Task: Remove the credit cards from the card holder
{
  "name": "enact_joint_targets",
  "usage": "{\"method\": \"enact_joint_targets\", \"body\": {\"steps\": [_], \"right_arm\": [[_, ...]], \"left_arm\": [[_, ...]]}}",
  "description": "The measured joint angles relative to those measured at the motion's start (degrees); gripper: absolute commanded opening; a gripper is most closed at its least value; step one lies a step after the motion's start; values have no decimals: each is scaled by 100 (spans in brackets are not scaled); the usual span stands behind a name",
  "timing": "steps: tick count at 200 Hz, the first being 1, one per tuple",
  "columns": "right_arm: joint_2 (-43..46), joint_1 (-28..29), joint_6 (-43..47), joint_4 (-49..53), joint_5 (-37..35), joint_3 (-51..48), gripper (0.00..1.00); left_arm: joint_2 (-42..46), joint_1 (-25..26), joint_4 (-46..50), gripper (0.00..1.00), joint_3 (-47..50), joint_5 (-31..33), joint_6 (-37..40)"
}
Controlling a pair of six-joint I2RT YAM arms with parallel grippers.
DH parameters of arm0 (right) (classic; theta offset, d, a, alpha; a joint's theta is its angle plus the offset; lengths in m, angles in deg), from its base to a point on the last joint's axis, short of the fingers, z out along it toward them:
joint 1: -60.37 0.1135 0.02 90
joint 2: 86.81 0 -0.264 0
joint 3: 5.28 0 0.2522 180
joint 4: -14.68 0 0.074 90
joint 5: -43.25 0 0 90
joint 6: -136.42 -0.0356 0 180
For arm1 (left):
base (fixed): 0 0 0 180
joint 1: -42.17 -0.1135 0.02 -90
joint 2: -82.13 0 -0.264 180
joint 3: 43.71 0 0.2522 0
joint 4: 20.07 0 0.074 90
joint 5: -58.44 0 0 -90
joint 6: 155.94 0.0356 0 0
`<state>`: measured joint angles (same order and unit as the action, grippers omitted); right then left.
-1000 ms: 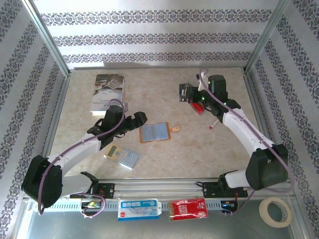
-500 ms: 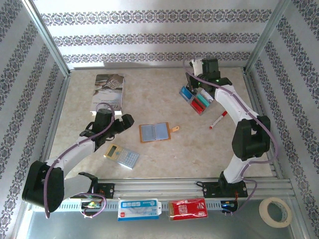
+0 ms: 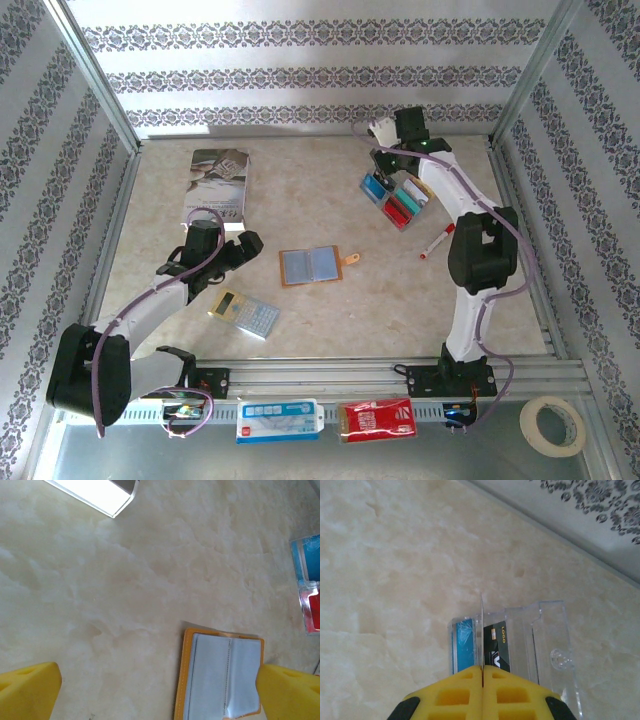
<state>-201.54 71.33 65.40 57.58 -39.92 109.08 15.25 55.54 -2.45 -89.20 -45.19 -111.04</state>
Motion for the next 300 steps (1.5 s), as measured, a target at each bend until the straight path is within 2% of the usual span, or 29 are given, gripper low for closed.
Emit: {"method": "enact_joint_targets", "body": {"steps": [148,200,247,300], "right_arm": [[-708,-37,531,503,-389,468,0],[-885,-37,544,651,-411,586,5],[-1005,-35,483,686,-817,750,20],[-1005,-22,269,664,-1248,822,21]], "left_arm": [[-4,-7,2,100,0,-116,15],[-4,-7,2,100,0,-118,15],[-4,-15,2,100,0,-133,17],[-4,-35,4,100,0,-136,17]]}}
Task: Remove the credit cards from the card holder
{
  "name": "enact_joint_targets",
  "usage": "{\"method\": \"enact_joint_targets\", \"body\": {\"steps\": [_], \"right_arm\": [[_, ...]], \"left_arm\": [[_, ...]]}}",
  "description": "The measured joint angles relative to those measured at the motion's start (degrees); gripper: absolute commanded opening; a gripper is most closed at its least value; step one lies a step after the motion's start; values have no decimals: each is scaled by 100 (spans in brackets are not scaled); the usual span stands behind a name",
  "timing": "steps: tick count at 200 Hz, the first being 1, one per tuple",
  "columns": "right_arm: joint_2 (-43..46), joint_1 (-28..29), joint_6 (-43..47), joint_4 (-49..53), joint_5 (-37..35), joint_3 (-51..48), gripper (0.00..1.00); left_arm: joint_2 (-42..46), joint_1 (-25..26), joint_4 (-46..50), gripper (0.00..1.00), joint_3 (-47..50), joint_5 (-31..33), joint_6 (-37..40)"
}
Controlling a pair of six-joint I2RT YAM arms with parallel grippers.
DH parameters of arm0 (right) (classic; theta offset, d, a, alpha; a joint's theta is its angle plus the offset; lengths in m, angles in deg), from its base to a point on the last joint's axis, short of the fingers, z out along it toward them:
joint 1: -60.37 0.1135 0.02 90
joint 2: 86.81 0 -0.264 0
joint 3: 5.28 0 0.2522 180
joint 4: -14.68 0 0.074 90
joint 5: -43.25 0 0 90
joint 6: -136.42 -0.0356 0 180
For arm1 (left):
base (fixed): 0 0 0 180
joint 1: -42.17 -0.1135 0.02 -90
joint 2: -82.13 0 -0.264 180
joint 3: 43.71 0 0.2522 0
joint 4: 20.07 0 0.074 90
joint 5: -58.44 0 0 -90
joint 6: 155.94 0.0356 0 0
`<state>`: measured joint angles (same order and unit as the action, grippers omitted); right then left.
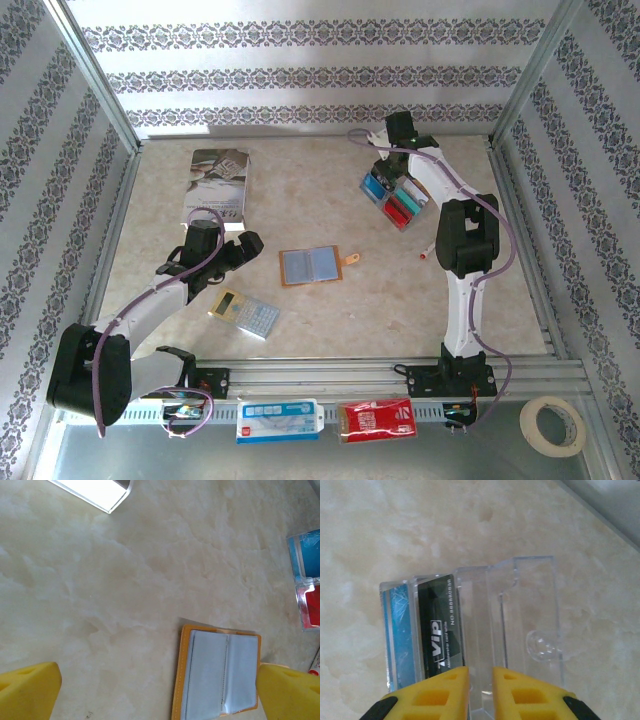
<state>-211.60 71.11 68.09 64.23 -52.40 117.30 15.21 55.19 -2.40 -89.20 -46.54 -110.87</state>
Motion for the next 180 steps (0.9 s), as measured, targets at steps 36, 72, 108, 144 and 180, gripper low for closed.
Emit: {"method": "enact_joint_targets", "body": {"steps": [36,72,108,144,180], "right_arm": [[72,44,-289,-20,-98,20,31],[597,251,-946,-24,-118,-203,39],[1497,638,-1827,-79,-46,-935,42],[2057,1126,-2761,-90,-98,-1665,50],[2483,1784,-3351,-219,-74,-2708,63]], "left_arm": [[0,-2,0,100,7,0,0],[15,-2,4,100,15,-28,0],[111,-2,4,100,15,-109,0],[221,-2,22,100,15,-109,0],[352,-2,24,100,74,-155,-7]]}}
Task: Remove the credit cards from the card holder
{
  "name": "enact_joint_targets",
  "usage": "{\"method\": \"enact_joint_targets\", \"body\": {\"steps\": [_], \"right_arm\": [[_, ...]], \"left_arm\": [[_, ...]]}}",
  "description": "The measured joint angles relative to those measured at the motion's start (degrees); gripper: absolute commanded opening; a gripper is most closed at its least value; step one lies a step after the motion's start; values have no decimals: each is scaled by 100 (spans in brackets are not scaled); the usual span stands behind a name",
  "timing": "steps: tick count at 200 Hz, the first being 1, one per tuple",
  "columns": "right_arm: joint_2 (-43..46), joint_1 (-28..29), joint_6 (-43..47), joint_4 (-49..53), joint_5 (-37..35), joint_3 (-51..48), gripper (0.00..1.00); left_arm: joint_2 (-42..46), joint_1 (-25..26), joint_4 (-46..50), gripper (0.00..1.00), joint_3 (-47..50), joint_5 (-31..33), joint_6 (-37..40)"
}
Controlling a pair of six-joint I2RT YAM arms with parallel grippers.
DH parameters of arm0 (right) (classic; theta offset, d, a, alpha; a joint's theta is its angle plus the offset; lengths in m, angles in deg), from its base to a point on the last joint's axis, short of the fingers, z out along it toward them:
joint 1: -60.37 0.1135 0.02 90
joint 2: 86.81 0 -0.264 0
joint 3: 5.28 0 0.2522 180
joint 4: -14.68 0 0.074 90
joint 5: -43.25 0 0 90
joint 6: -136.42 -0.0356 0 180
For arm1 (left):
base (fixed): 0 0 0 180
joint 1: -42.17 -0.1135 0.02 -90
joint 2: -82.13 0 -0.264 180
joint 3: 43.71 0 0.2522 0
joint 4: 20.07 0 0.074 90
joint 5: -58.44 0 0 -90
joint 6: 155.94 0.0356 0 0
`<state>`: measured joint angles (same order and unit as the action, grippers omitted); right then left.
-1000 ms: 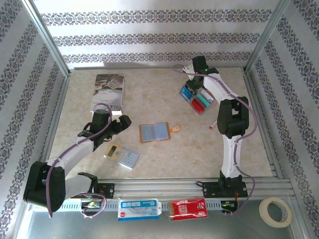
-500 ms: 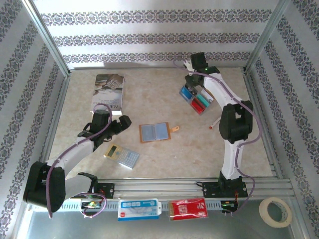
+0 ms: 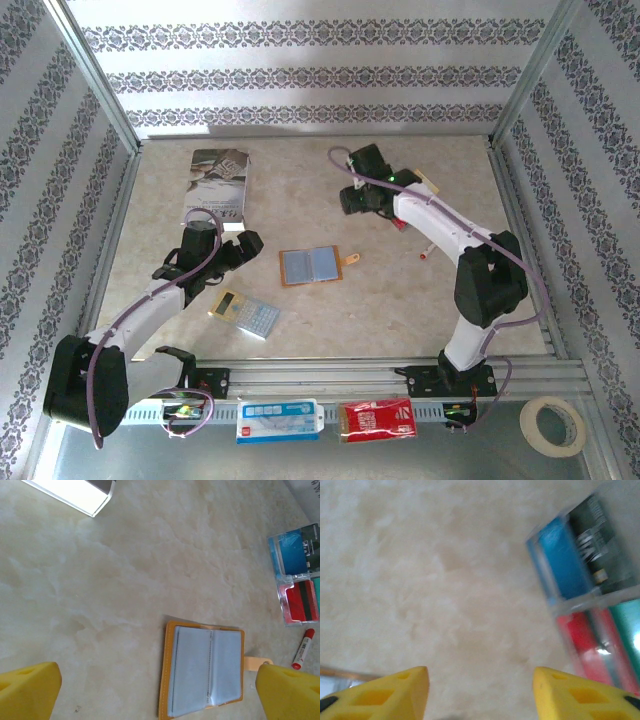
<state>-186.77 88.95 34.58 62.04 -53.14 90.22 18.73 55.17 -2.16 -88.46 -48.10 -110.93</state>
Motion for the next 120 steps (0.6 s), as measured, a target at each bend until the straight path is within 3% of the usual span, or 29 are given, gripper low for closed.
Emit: {"method": "enact_joint_targets", "body": {"steps": [40,81,120], "right_arm": [[470,763,-614,-330,179,-968,68],[420,1416,-975,-601,221,-1104,70],[179,1635,-1248,-813,321,-1104,71]], "left_arm": [[118,0,160,100,44,-44,0],[245,0,446,100,44,-39,4],[332,-72,627,100,44,-37,7]]}}
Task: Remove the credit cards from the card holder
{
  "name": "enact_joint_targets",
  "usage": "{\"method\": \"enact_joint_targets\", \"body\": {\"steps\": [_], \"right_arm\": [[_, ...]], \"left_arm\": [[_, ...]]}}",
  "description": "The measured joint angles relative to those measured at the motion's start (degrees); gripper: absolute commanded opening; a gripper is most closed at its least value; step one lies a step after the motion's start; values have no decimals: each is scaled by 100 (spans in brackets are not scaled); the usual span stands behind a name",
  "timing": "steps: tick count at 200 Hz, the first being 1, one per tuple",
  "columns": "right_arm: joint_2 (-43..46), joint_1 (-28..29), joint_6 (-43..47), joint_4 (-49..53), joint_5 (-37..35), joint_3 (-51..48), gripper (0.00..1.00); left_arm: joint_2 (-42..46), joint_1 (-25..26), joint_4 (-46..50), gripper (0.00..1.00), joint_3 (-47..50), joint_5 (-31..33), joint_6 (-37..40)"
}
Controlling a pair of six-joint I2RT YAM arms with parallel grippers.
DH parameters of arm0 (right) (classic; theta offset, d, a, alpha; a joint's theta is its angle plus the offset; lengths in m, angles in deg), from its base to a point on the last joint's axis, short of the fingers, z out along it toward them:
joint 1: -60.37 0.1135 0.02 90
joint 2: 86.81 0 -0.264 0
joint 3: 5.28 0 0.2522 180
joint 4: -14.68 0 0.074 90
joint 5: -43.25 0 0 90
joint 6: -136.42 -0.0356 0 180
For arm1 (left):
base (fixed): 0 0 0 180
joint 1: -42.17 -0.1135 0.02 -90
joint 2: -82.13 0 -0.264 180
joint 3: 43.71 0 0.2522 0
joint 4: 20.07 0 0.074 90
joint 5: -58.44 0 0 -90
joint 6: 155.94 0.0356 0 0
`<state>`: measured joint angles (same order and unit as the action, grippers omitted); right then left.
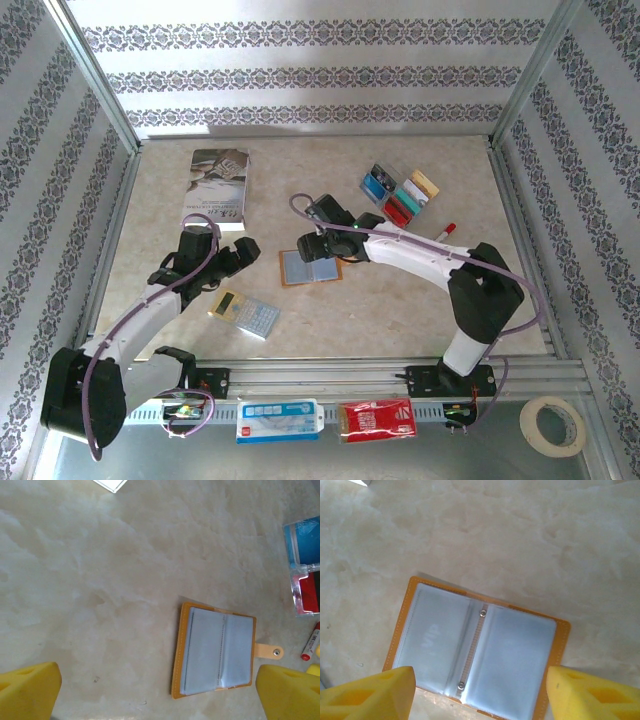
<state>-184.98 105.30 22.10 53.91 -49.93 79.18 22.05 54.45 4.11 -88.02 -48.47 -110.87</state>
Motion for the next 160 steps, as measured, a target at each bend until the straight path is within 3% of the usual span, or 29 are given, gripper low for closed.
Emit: {"method": "enact_joint_targets", "body": {"steps": [160], "right_arm": [[-1272,372,-398,341,420,470,66]], "left_arm": [[109,-116,26,100,127,144,-28]]}}
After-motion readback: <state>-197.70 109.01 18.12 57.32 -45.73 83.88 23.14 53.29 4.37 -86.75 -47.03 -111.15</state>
